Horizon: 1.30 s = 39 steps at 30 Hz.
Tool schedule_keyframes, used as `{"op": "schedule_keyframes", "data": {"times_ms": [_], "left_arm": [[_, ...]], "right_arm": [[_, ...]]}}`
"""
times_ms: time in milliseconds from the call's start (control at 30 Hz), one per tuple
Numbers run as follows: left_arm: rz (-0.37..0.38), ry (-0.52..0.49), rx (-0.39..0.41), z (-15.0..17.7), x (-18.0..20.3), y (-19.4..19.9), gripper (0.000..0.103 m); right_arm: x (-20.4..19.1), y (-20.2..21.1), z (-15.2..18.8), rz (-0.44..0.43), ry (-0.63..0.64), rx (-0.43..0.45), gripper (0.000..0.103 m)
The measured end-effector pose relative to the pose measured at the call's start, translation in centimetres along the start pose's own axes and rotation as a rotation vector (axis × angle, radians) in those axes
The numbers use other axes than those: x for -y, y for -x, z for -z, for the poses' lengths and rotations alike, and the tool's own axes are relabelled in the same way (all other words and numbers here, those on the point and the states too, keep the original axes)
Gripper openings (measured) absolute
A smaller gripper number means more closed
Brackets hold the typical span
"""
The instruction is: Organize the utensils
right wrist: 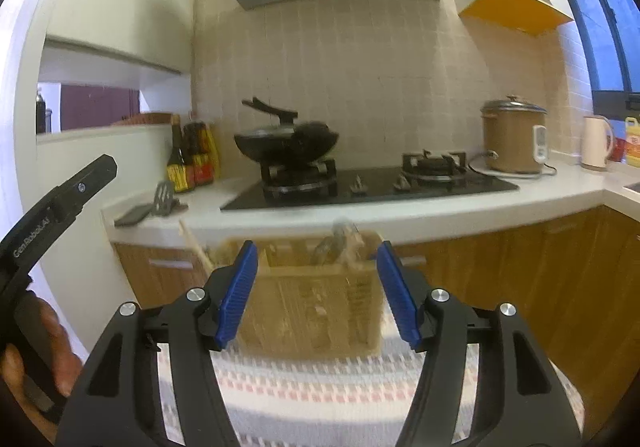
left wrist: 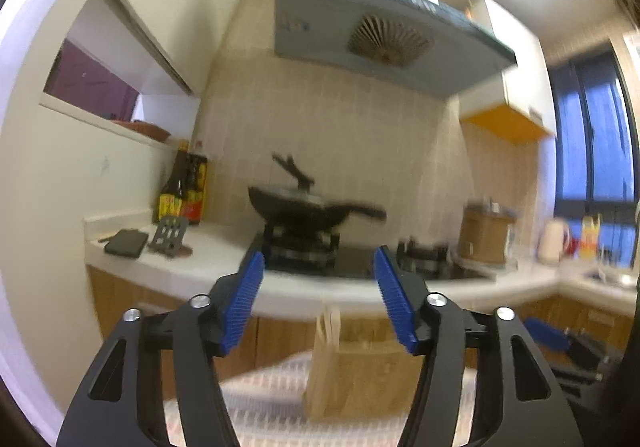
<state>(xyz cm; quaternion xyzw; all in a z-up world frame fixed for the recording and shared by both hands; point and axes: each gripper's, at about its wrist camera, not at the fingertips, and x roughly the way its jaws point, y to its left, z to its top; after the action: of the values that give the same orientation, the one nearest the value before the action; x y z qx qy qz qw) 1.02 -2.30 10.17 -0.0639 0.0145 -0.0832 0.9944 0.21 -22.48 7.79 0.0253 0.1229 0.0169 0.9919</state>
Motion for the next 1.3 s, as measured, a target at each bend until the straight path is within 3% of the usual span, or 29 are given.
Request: {"op": "schedule_keyframes", "data": {"times_ms": [300, 500, 667, 833, 1300], "left_arm": [[-0.033, -0.029, -0.144, 6.0, 1.4, 2.6, 0.080], [-0.057, -0.053, -0.158, 8.6, 2.1, 2.5, 0.092], [-0.059, -0.046, -0.190, 9.5, 2.1, 1.9, 0.092], [-0.108, -0.048, -0.185, 9.9, 1.9, 1.5, 0.092], [-0.112, -0.088, -0.231, 10.4, 2.6, 0.8, 0.094]], "right_arm": [[1.7, 0.8, 5.5, 0.081, 0.009, -0.110, 0.067], [2.1, 0.8, 6.7, 0.092, -0.007, -0.108, 0.071], [2.3, 0.7, 7.0, 0.102, 0.002, -0.102, 0.075], [2.6, 0.7, 7.2, 0.103, -0.002, -0.106, 0.078], [2.8, 0.8, 7.1, 0.116, -0.003, -0.101, 0.082]]}}
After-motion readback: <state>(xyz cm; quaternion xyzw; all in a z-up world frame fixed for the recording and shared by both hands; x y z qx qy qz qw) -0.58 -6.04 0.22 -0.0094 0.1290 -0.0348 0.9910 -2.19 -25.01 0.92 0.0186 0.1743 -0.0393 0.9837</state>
